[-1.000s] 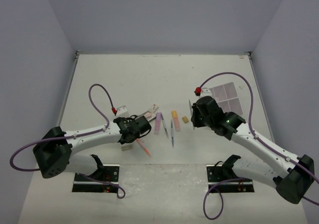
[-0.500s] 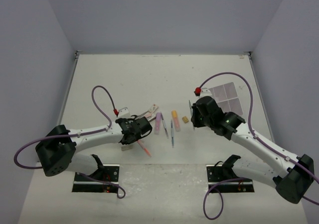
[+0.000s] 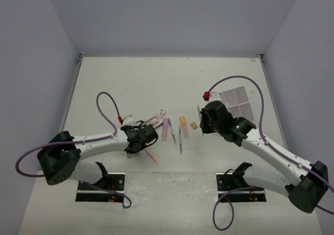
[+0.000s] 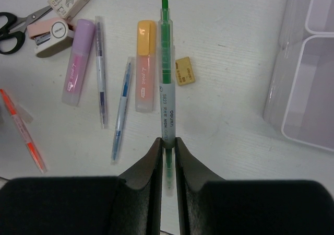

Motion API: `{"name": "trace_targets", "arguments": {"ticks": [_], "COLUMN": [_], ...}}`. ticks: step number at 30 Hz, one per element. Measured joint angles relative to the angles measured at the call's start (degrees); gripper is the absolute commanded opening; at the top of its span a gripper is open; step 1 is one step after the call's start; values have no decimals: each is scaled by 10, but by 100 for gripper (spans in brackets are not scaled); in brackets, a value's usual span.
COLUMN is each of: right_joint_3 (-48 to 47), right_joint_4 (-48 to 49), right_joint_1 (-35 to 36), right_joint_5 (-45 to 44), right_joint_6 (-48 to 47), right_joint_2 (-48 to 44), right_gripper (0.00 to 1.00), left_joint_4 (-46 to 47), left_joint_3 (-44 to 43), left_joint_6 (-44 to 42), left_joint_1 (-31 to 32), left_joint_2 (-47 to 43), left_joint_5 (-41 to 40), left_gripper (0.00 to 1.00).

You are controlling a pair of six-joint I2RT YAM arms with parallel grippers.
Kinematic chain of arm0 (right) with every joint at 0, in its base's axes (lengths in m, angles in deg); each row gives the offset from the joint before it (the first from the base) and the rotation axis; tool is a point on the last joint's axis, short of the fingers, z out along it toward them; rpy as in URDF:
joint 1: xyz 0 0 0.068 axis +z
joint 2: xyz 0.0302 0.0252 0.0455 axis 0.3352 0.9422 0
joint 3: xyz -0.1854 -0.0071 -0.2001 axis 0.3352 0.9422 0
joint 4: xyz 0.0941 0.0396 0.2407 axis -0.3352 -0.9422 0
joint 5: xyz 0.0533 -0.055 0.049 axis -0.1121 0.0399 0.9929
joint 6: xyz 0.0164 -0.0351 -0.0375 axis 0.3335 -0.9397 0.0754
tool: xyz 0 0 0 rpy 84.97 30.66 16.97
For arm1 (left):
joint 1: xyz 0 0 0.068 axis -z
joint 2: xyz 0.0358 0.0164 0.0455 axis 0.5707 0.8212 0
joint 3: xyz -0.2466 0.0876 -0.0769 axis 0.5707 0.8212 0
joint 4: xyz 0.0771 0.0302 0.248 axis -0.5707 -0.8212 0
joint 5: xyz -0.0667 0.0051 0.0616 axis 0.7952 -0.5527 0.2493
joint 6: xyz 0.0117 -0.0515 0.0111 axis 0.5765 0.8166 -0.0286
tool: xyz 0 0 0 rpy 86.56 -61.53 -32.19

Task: Sort the stationery into containers
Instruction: Pick up the pen cap from the center of the board.

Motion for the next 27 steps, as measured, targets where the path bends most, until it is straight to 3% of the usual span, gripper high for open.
{"name": "trace_targets", "arguments": {"ticks": [21, 27], "right_joint_3": [0, 0], "right_joint_4": [0, 0], "right_joint_1": [0, 0], "right_joint_5": [0, 0], "right_joint_6": [-1, -1], "right_joint_2": [3, 1], "right_gripper": [0, 0], "left_joint_4": [24, 28], "left_joint_3": [8, 9], "left_joint_6": [0, -1], "left_joint_1": [0, 0], "left_joint_2": [12, 12], "left_joint_5": [11, 12], "left_gripper": [13, 0]}}
